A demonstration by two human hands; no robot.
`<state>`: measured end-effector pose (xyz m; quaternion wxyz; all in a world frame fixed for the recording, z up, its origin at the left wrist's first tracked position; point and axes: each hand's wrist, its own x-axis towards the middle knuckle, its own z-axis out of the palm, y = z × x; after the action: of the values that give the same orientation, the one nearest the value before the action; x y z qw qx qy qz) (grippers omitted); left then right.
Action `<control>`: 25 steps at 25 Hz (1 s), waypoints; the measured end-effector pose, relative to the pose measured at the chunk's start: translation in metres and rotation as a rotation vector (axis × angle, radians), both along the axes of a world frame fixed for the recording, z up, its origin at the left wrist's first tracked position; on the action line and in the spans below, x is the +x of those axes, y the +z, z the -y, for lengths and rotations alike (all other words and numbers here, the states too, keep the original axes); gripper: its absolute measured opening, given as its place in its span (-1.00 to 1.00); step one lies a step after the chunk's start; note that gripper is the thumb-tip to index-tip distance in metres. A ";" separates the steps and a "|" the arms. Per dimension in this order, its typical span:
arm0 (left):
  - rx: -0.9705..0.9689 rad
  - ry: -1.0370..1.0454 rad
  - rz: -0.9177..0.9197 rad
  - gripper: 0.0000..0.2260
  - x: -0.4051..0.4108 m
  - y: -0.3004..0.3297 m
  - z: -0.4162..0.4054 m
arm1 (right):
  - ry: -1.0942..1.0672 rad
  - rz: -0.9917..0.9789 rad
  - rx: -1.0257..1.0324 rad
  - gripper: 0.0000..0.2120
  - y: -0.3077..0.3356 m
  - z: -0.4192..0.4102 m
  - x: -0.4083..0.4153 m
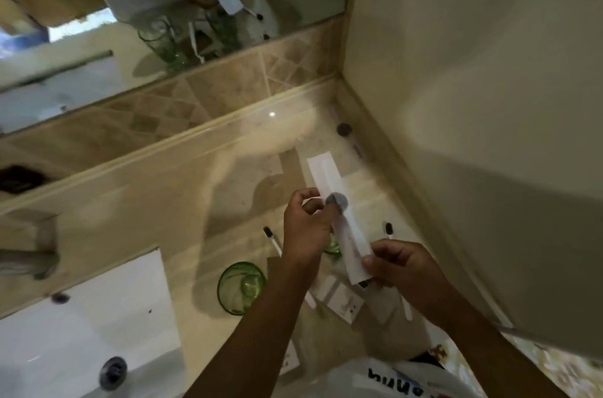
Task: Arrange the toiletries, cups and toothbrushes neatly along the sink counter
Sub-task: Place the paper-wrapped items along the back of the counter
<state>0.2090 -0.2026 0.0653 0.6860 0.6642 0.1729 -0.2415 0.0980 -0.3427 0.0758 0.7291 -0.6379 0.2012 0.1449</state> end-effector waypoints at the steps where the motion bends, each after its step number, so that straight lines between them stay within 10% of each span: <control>1: -0.007 0.025 -0.044 -0.76 0.003 -0.001 -0.004 | 0.023 -0.007 -0.042 -0.87 0.001 -0.003 0.003; 10: -0.052 -0.046 -0.094 -0.75 0.042 -0.011 -0.013 | 0.136 0.079 -0.204 -0.87 -0.004 -0.005 0.035; 25: 0.505 -0.514 0.038 -0.84 0.190 -0.081 0.058 | -0.177 -0.238 -0.273 -0.68 -0.104 0.037 0.142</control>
<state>0.3987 -0.2609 -0.0156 0.4204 0.8387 0.0418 -0.3436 0.2405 -0.3797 -0.0279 0.6169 -0.6891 0.3588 0.1260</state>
